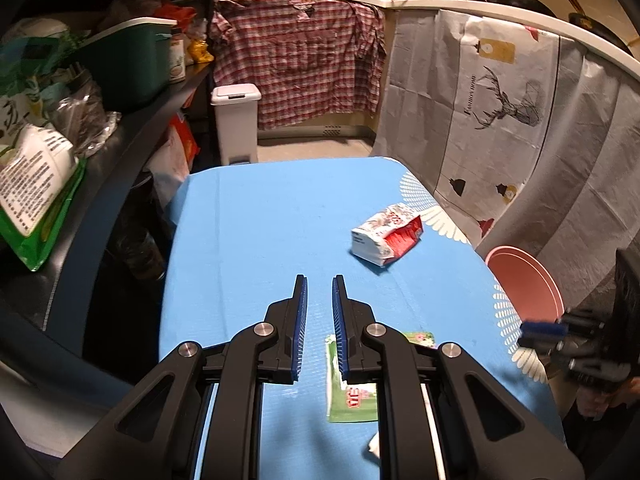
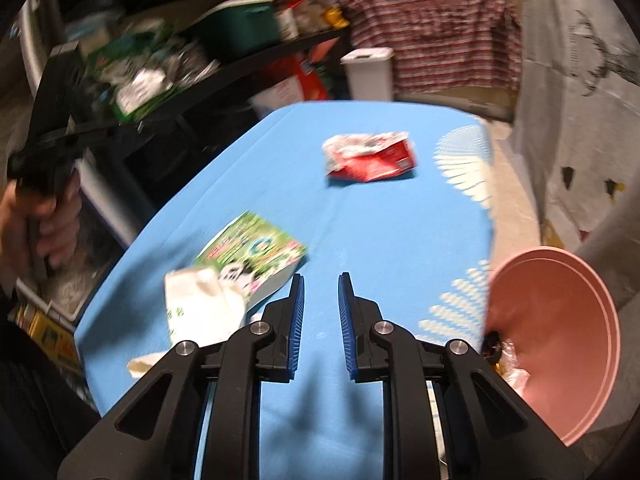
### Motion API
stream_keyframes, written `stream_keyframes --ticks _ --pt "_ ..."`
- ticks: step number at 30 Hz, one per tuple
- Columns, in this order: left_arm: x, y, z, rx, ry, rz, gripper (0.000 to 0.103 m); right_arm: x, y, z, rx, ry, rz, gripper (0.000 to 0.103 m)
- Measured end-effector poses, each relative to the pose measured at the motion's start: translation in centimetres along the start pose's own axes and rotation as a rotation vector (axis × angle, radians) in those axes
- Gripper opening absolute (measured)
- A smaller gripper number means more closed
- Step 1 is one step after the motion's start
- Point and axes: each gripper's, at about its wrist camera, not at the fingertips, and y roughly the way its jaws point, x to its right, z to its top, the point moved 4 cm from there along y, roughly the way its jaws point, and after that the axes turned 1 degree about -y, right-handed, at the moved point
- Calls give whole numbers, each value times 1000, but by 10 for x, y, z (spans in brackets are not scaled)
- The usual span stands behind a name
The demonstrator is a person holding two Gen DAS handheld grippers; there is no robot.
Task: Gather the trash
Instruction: 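Grasp the red-and-white milk carton with the left gripper while the right gripper grasps the crumpled tissue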
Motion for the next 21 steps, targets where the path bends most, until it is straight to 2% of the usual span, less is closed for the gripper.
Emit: stream_keyframes --ticks 5,7,12,16,18,21 --pt "-12 -3 2 9 -27 -2 13 -26 24 -11 -97 -92 69 19" --pt "-12 -2 2 9 -25 -2 13 -35 33 -16 -140 -123 93 23" --pt "-12 5 3 -2 -21 -7 13 -42 52 -29 -216 -182 44 22" --pt "-5 15 5 -11 -19 -21 13 -40 51 -27 -212 -170 56 8" --pt "-1 22 7 -17 -21 -29 13 -39 49 -23 -202 -168 59 3" --pt "5 38 9 -35 -35 -48 13 -33 46 -15 -174 -144 55 3"
